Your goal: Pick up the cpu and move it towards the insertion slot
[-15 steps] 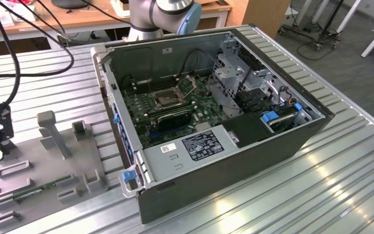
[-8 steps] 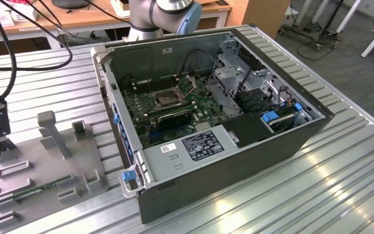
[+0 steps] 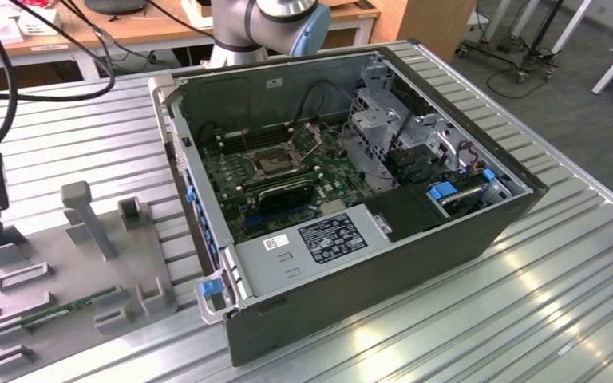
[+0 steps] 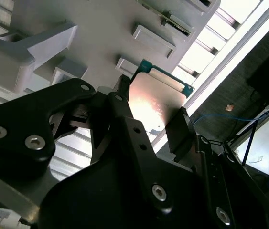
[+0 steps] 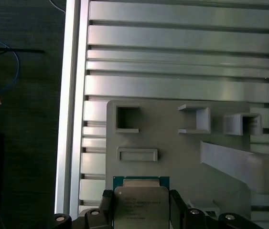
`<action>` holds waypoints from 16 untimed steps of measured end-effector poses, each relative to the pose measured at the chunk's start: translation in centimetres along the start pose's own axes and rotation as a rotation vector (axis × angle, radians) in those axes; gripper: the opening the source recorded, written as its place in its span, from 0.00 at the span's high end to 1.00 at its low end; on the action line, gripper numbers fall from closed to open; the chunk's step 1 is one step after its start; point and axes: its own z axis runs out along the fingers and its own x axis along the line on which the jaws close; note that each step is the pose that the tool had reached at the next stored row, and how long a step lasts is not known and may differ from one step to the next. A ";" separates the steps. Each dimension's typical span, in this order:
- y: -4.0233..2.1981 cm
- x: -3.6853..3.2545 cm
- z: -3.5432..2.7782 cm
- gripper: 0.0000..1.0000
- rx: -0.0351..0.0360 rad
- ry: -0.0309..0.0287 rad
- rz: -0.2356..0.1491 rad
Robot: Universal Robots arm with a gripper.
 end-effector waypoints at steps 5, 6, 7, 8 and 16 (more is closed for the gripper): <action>0.03 0.00 -0.86 0.45 -0.0001 0.0000 0.000; 0.04 0.00 -1.00 0.45 0.0000 0.0000 0.000; 0.04 0.00 -1.11 0.45 0.0000 0.0000 0.000; 0.05 0.00 -1.20 0.45 0.0000 0.0000 0.000; 0.05 0.00 -1.27 0.45 0.0000 0.0000 0.000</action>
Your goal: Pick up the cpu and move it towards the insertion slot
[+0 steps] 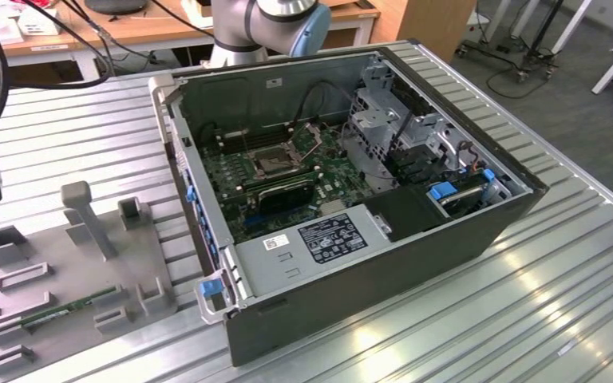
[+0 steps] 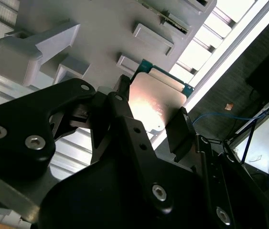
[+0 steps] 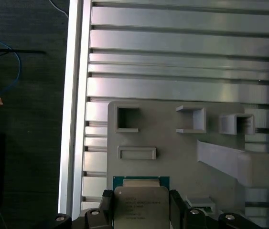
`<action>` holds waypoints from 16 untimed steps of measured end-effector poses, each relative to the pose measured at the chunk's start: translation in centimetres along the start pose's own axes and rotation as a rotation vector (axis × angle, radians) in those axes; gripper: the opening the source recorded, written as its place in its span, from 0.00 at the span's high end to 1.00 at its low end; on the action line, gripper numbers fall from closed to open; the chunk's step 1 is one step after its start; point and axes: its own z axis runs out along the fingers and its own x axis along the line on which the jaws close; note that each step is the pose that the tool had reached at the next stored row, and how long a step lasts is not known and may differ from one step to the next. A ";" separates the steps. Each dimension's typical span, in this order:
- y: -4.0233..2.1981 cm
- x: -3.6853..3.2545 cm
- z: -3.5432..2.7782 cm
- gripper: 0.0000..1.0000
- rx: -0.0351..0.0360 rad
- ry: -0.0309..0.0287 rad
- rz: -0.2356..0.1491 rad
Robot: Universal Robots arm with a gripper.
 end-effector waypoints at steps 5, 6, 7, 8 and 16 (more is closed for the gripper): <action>0.01 0.00 -0.18 0.45 0.0002 0.0004 0.000; 0.01 0.00 -0.27 0.45 0.0001 0.0001 0.000; 0.02 0.00 -0.41 0.45 0.0001 0.0001 0.000; 0.02 0.00 -0.55 0.45 0.0001 0.0001 0.000; 0.07 0.00 -1.71 0.45 0.0001 0.0001 0.000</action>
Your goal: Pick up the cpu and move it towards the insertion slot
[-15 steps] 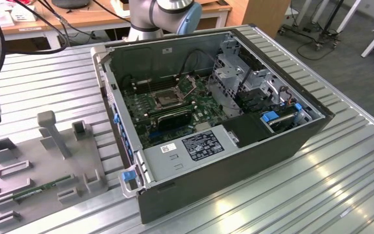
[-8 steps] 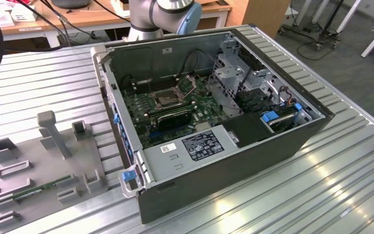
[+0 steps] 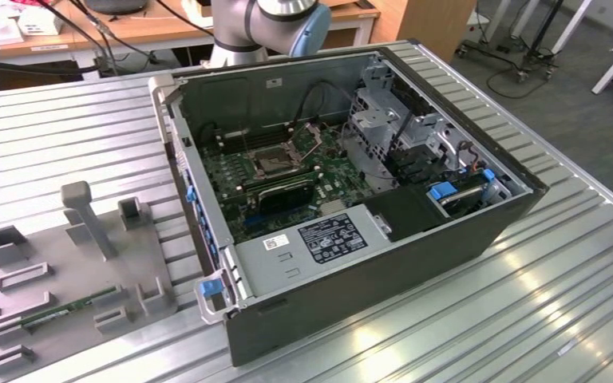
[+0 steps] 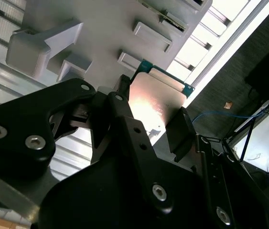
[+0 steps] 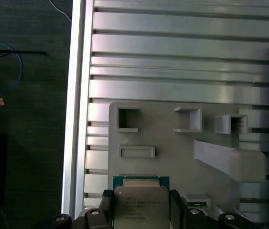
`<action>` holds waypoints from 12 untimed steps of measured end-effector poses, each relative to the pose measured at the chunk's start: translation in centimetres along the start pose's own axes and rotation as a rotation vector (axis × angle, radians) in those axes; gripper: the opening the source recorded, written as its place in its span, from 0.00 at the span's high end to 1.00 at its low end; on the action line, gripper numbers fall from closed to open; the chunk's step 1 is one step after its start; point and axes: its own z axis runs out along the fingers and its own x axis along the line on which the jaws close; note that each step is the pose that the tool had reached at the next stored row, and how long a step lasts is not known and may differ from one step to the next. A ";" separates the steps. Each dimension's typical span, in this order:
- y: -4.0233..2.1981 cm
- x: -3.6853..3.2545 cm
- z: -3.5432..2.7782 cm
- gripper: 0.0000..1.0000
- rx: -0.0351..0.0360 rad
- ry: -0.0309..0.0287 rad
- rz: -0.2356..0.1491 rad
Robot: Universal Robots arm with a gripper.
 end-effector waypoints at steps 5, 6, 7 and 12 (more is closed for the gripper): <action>0.03 0.00 -0.73 0.45 0.0000 0.0000 0.000; 0.03 0.00 -0.84 0.45 0.0000 0.0000 0.000; 0.04 0.00 -0.93 0.45 0.0000 0.0000 0.000; 0.05 0.00 -1.32 0.45 0.0000 -0.0001 0.000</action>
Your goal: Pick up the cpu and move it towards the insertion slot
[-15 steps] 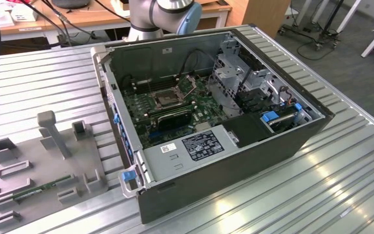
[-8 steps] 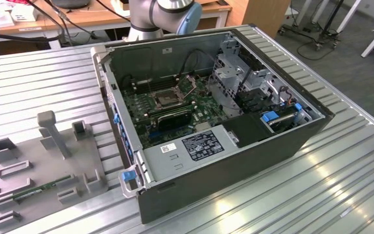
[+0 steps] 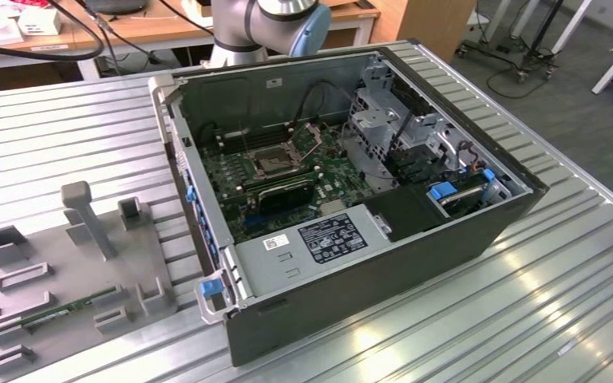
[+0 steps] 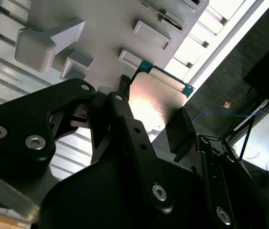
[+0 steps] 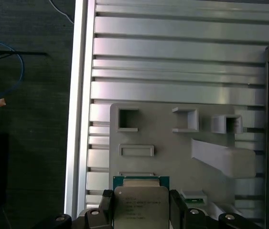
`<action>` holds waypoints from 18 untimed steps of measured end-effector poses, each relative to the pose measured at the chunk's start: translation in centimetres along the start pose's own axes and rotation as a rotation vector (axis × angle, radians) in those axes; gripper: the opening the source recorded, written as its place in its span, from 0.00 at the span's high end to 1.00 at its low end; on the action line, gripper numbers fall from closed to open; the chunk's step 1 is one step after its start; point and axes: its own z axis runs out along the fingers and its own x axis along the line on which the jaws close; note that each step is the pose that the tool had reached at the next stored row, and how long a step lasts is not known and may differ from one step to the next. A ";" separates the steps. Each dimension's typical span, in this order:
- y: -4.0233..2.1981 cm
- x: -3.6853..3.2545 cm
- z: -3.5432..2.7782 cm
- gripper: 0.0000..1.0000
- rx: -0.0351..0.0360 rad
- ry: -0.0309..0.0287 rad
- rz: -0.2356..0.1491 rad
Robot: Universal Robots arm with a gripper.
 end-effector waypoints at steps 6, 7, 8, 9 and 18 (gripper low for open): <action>0.00 0.00 -0.14 0.45 0.0000 0.0000 0.000; 0.01 0.00 -0.14 0.45 0.0000 0.0000 0.000; 0.01 0.00 -0.14 0.45 0.0000 0.0000 0.000; 0.01 0.00 -0.14 0.45 -0.0001 0.0000 0.000; 0.03 0.00 -0.78 0.45 0.0000 0.0000 0.000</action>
